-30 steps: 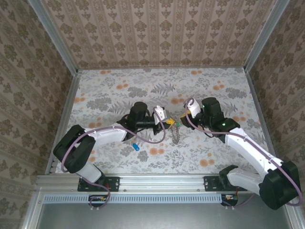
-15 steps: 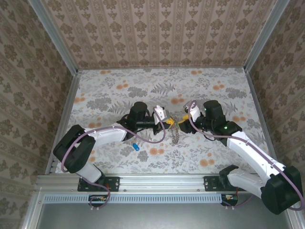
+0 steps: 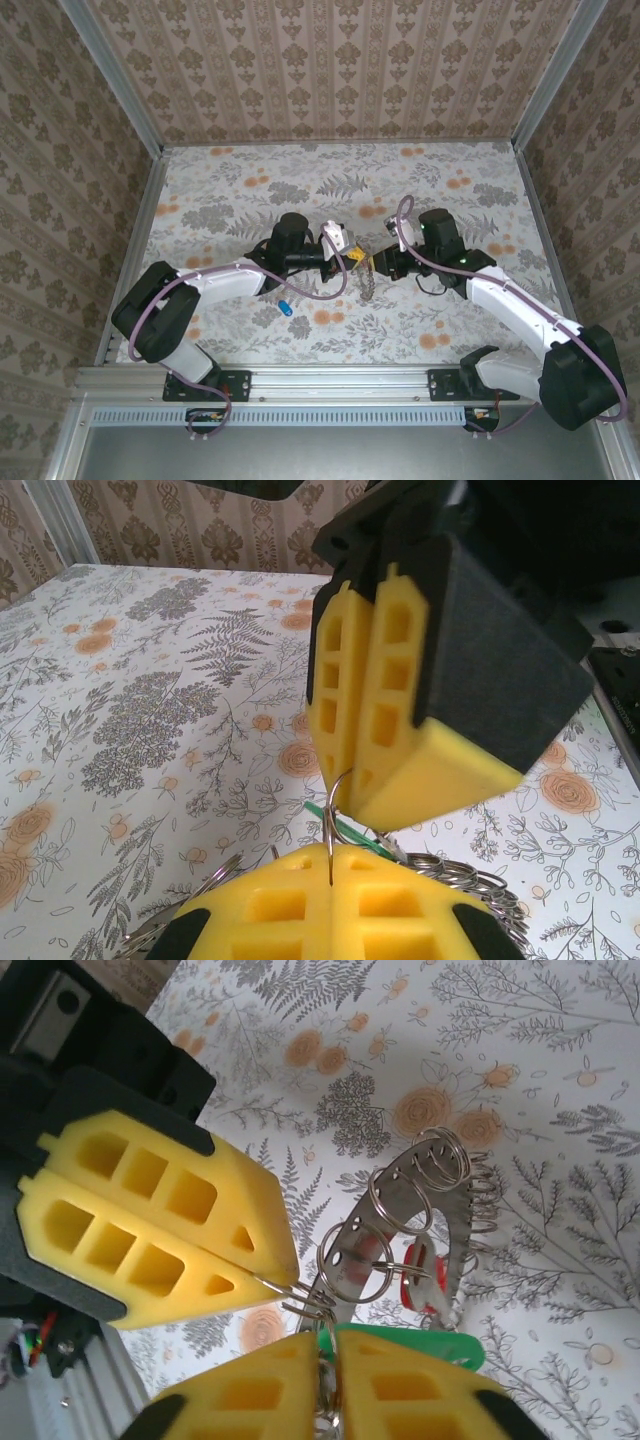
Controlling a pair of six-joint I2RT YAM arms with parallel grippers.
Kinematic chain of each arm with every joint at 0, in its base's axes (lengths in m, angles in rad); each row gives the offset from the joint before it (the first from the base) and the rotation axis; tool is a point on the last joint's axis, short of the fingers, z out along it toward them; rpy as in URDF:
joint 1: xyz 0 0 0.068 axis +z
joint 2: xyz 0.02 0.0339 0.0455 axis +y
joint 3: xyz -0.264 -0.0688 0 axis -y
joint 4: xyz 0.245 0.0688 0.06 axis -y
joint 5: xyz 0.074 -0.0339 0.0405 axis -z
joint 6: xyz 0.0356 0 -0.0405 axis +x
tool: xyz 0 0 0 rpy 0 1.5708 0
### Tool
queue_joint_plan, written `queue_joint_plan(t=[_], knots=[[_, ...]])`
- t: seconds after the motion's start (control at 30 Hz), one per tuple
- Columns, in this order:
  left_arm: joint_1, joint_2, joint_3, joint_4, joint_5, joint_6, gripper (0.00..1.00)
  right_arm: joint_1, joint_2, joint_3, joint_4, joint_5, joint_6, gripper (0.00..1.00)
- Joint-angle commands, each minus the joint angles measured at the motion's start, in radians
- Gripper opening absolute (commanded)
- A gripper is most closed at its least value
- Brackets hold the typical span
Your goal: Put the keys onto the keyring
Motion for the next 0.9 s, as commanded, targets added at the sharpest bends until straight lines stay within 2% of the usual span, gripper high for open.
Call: queue_joint_plan(t=[0.0,0.2,0.4,0.6,0.87], knots=[[0.007,-0.003,0.025,0.025,0.024,-0.009,0.0,-0.008,-0.013,0.039,0.01,-0.021,0.033,0.07],[0.007,-0.007,0.029,-0.016,0.037,0.013,0.0,-0.018,-0.003,0.131,-0.142,-0.018,-0.036,0.01],[0.008,-0.007,0.044,-0.06,0.044,0.04,0.0,-0.02,0.029,0.203,-0.245,-0.029,-0.078,0.01],[0.009,0.0,0.051,-0.064,0.048,0.041,0.0,-0.02,0.058,0.247,-0.328,0.069,-0.176,0.01],[0.011,0.005,0.068,-0.095,0.05,0.054,0.0,-0.017,0.079,0.363,-0.466,0.083,-0.267,0.01]])
